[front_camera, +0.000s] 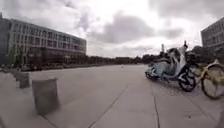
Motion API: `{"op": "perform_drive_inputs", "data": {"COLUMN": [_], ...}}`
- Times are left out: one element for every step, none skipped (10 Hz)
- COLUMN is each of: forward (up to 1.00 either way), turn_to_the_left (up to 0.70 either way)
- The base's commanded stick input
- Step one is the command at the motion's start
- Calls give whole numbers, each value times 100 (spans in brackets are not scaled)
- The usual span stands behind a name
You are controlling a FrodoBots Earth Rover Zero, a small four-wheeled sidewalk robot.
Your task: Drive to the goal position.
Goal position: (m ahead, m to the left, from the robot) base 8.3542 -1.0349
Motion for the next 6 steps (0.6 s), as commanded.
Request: {"op": "perform_drive_inputs", "data": {"forward": [70, 70, 70, 70, 70, 70], "turn_to_the_left": [0, 0, 0, 0, 0, 0]}}
